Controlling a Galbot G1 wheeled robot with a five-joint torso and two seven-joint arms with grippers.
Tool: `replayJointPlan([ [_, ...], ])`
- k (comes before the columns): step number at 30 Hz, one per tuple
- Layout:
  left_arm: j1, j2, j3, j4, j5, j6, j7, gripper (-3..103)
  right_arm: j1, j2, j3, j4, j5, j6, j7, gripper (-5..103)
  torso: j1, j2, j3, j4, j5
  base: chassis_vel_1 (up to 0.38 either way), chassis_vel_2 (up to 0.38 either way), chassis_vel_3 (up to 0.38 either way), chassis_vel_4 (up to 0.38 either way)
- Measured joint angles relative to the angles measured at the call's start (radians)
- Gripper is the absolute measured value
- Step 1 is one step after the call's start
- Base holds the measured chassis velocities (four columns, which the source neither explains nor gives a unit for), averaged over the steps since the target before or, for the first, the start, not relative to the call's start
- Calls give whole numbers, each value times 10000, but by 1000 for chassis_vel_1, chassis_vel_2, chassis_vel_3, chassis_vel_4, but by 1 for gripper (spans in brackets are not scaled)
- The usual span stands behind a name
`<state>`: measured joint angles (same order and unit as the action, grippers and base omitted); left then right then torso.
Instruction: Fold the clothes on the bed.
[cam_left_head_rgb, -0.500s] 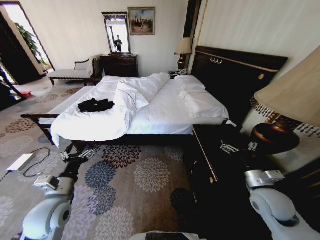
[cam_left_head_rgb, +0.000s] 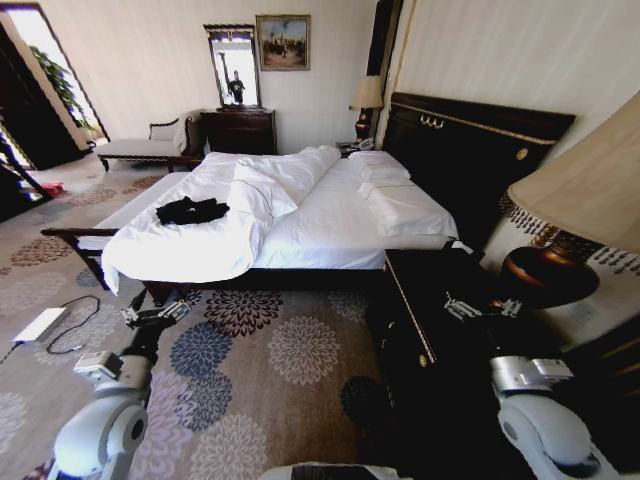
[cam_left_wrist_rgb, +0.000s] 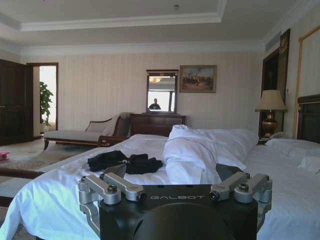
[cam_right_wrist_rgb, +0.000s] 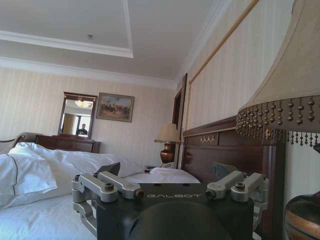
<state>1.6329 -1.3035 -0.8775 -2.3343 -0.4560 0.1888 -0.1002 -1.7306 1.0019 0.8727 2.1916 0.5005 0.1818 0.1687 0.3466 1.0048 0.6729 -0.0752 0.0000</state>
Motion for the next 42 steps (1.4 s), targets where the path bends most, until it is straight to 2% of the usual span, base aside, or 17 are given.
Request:
replayJointPlan([
  [5,72,-100,126,101,141,-135,-159,100,18,71,22,-308,-110,694,-563,100,0,0,0,-1,1,0,0,0,0],
  [13,-31,104,125,390,128,12,-295,100,74,57,7,-582,-139,1174,-1240,100,1,0,0,-1,0,0,0,0,0],
  [42,392,-517,128,-131,365,-87,-217,100,413,499,-570,-809,-356,1250,-1092,100,0,0,0,-1,0,0,0,0,0],
])
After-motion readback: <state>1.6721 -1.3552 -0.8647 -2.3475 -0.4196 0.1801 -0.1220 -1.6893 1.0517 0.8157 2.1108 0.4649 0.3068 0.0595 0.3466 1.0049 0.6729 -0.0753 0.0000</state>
